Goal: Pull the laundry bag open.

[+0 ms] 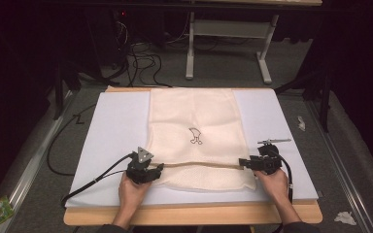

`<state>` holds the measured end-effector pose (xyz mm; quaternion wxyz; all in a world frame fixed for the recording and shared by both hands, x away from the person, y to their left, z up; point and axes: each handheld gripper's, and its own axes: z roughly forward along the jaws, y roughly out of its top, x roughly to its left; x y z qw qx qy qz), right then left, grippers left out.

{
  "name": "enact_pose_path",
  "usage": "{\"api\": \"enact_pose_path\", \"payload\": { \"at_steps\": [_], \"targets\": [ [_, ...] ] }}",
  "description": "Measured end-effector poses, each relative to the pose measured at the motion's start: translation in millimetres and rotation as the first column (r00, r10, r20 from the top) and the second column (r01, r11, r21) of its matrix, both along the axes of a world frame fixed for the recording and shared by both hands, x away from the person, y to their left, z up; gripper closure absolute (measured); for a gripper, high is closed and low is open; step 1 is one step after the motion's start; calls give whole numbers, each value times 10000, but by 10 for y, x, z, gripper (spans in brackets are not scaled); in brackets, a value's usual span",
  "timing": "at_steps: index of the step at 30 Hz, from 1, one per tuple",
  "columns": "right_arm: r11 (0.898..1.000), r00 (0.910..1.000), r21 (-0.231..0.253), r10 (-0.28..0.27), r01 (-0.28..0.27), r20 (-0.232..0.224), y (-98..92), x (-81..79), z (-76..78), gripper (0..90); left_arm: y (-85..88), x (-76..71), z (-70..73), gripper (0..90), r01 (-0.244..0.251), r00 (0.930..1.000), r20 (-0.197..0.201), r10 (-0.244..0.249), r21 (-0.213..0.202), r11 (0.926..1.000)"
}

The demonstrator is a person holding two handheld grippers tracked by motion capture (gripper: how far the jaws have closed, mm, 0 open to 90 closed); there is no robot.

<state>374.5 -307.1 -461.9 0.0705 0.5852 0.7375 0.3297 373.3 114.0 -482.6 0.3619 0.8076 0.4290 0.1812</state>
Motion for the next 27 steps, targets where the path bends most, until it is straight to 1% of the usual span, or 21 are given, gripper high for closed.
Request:
{"api": "enact_pose_path", "payload": {
  "at_steps": [5, 7, 8, 12, 13, 14, 17, 22, 23, 27],
  "targets": [
    [9999, 9998, 98, 114, -112, -192, -16, -37, 11, 463, -9, -7, -4, 417, -73, 10000, 42, 72, 47, 10000],
    [9998, 9997, 143, 149, -146, -203, -24, -44, 11, 464, -10, -8, -5, 417, -84, 10000, 50, 84, 50, 10000],
    [9994, 9997, 321, 127, -120, -227, -40, -46, 6, 467, -11, -7, -4, 417, -98, 9999, 38, 98, 43, 9999],
    [9978, 9998, 656, 87, -75, -193, -40, -20, 6, 471, -12, -7, -4, 418, -116, 9999, 21, 116, 50, 9999],
    [9978, 9998, 656, 87, -75, -193, -40, -20, 6, 471, -12, -7, -4, 418, -116, 9999, 21, 116, 50, 9999],
    [9969, 9999, 780, 68, -57, -144, -28, -8, 13, 474, -13, -8, -4, 418, -124, 9999, 22, 124, 50, 9999],
    [9957, 9998, 921, 75, -60, -157, -22, 9, 3, 485, -13, -7, -4, 418, -121, 9999, 15, 120, 41, 9999],
    [9949, 9997, 999, 145, -123, -214, -34, 7, 0, 519, -15, -6, -2, 418, -131, 9999, -5, 131, 41, 9999],
    [9944, 9994, 1039, 214, -185, -272, -42, 7, -1, 537, -18, -7, -3, 419, -156, 9999, 3, 156, 38, 9999],
    [9949, 9989, 956, 363, -333, -293, -28, 9, -12, 571, -24, -7, -3, 419, -210, 9998, -2, 210, 40, 9998]
  ]
}}
